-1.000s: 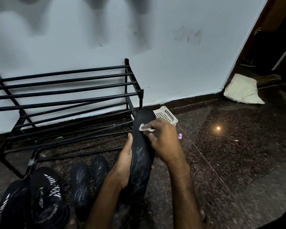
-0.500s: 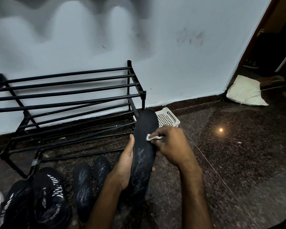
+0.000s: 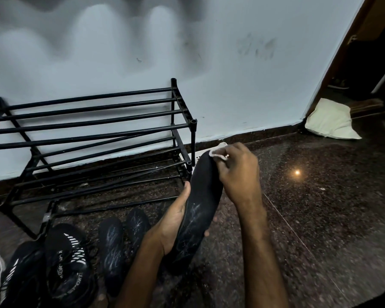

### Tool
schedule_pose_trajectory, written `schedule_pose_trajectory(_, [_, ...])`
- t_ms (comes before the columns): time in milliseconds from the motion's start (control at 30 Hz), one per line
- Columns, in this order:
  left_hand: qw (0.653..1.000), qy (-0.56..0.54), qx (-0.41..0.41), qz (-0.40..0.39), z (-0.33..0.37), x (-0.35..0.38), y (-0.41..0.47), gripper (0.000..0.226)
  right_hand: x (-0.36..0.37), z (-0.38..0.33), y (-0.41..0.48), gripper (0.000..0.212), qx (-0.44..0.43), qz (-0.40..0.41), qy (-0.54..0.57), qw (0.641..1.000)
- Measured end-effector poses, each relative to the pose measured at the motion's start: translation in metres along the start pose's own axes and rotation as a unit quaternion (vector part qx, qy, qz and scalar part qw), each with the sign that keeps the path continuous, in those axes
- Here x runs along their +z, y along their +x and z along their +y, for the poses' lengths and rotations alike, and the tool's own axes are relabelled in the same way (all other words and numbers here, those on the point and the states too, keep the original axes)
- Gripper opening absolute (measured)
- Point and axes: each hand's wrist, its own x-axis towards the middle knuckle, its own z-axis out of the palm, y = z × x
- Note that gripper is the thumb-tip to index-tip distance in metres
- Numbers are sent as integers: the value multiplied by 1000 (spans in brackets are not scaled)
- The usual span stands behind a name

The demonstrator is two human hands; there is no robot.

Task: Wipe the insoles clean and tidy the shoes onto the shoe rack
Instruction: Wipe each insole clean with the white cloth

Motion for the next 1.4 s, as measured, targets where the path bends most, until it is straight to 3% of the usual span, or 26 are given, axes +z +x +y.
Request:
schedule_pose_trajectory(67, [1000, 0, 0, -2, 1, 1, -2, 71, 3, -9, 3, 21, -35, -18, 27, 999])
schedule_pose_trajectory(167, [999, -33, 15, 5, 5, 4, -4, 65, 5, -13, -8, 18, -74, -147, 64, 984])
schedule_pose_trajectory(233, [998, -65, 24, 7, 7, 5, -5, 65, 5, -9, -15, 17, -56, -203, 91, 973])
schedule_pose_trajectory(300, [997, -68, 23, 2, 7, 3, -5, 66, 7, -1, -15, 19, -40, -170, 66, 982])
schedule_pose_trajectory(400, [1000, -21, 10, -5, 5, -1, -2, 72, 7, 3, -5, 23, -11, -24, 11, 1000])
schedule_pose_trajectory(433, [1000, -18, 9, -6, 4, -1, -1, 73, 4, 2, -4, 22, -3, -21, 19, 1000])
schedule_pose_trajectory(567, [998, -57, 29, 8, 4, -7, 4, 78, -11, -1, -19, 14, 55, -264, 94, 958])
schedule_pose_trajectory(600, [998, -56, 31, 5, 4, -9, 5, 80, -12, 0, -22, 15, 47, -282, 81, 955])
schedule_pose_trajectory(767, [998, -61, 29, -8, 9, -7, 3, 78, 0, 7, -13, 20, 8, -61, 9, 998])
schedule_pose_trajectory(800, [998, -58, 31, -6, 9, -8, 3, 78, -1, 5, -14, 19, 17, -83, 23, 996])
schedule_pose_trajectory(900, [998, -54, 37, 2, 6, -11, 5, 78, -11, -2, -23, 13, 62, -265, 102, 957])
schedule_pose_trajectory(933, [998, -57, 37, 3, 6, -12, 5, 78, -13, -3, -24, 13, 56, -276, 98, 954])
schedule_pose_trajectory(1067, [997, -63, 39, -12, 7, -7, 4, 78, -6, 3, -10, 21, 20, -67, -3, 998])
schedule_pose_trajectory(1100, [997, -66, 38, -11, 7, -6, 4, 77, -5, 4, -10, 21, 14, -60, -1, 998])
schedule_pose_trajectory(1233, [996, -69, 50, -1, 7, -8, 6, 79, -10, -1, -22, 16, 54, -269, 106, 956])
schedule_pose_trajectory(1267, [996, -69, 50, -1, 6, -9, 6, 79, -8, 0, -21, 16, 48, -252, 93, 962])
schedule_pose_trajectory(1400, [998, -50, 31, -4, 7, -8, 5, 77, 2, -1, -9, 20, 13, -35, -4, 999])
